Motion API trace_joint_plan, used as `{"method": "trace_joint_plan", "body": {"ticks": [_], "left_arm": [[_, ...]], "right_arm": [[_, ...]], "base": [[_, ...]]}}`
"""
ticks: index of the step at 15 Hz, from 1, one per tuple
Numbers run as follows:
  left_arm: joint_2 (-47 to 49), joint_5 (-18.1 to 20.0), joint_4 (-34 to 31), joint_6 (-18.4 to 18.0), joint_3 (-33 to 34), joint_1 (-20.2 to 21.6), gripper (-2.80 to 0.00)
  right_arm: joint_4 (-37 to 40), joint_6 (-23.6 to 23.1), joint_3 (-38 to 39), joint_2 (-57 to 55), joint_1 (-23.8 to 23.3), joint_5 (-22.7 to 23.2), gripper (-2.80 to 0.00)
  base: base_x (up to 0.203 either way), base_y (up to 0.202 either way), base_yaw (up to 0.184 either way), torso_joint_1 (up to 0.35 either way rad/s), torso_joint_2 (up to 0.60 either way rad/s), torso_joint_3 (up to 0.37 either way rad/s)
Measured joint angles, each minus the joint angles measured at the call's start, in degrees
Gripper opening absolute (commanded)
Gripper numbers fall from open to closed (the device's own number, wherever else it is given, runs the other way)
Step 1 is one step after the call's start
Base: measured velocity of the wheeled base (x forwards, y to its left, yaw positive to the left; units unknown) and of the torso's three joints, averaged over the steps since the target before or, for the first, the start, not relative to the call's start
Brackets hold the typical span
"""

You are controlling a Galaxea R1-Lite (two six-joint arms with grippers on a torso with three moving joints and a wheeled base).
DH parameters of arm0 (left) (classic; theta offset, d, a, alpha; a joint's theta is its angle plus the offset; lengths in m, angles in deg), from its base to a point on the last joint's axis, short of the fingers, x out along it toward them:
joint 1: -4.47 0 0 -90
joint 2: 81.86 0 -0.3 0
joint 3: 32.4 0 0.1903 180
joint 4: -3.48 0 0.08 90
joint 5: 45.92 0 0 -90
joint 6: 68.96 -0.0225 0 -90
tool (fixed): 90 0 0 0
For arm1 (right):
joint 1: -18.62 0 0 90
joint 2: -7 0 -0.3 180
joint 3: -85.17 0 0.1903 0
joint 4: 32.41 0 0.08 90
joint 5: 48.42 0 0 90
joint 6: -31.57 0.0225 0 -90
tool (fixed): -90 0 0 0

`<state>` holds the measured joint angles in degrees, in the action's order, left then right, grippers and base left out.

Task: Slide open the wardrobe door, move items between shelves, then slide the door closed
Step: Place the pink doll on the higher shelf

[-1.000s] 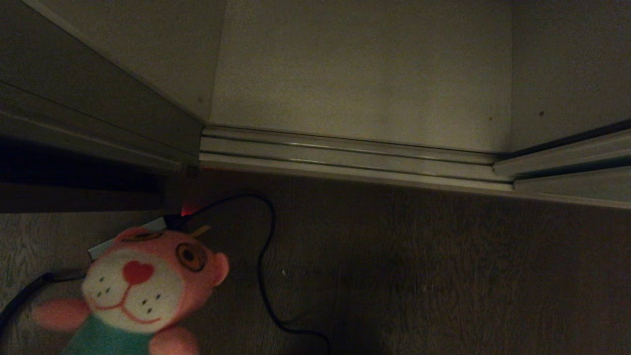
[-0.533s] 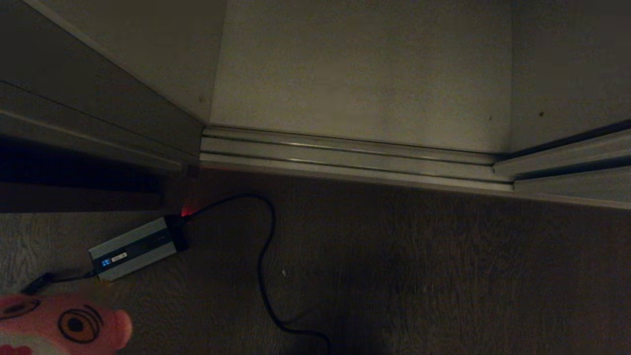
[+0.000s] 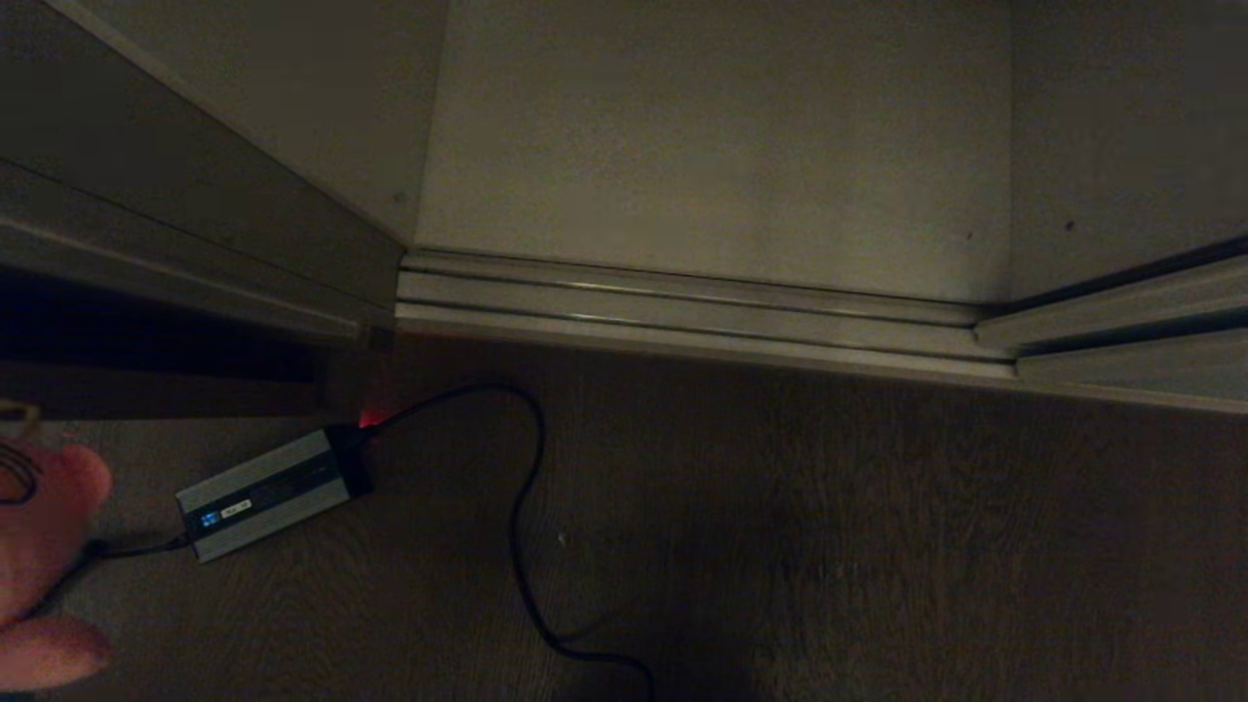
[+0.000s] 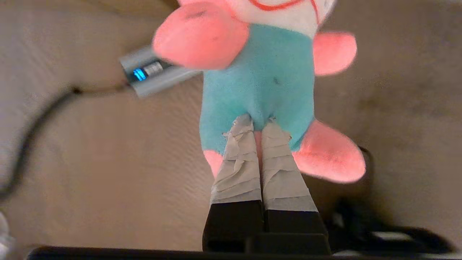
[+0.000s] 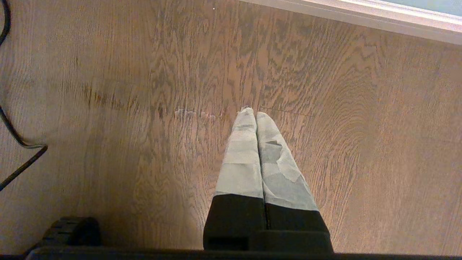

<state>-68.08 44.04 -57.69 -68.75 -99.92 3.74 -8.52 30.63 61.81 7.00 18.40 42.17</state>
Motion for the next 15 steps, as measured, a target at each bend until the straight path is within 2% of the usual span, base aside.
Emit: {"method": "trace_joint_plan", "body": {"ticks": [3,8,10,12,15], "left_arm": [[-1.7,0.2,7.1,-1.4,6.7,1.0,-2.8],[-4.3,1.4,33.6,-1.4,29.3,1.0,-2.8],[-7.3,2.9,41.2,-1.7,36.8,0.9,-2.8],[-10.7,4.6,41.0,-1.7,41.5,0.8,-2.8],[-13.0,3.8,41.1,-1.3,43.3,0.7,-2.8]], "right_arm": [[0.0,0.0,0.0,0.0,0.0,0.0,-2.8],[0.0,0.0,0.0,0.0,0.0,0.0,-2.8],[0.0,0.0,0.0,0.0,0.0,0.0,-2.8],[0.0,0.0,0.0,0.0,0.0,0.0,-2.8],[0.0,0.0,0.0,0.0,0.0,0.0,-2.8]], "base": [[0.0,0.0,0.0,0.0,0.0,0.0],[0.0,0.0,0.0,0.0,0.0,0.0],[0.0,0.0,0.0,0.0,0.0,0.0],[0.0,0.0,0.0,0.0,0.0,0.0],[0.0,0.0,0.0,0.0,0.0,0.0]]}}
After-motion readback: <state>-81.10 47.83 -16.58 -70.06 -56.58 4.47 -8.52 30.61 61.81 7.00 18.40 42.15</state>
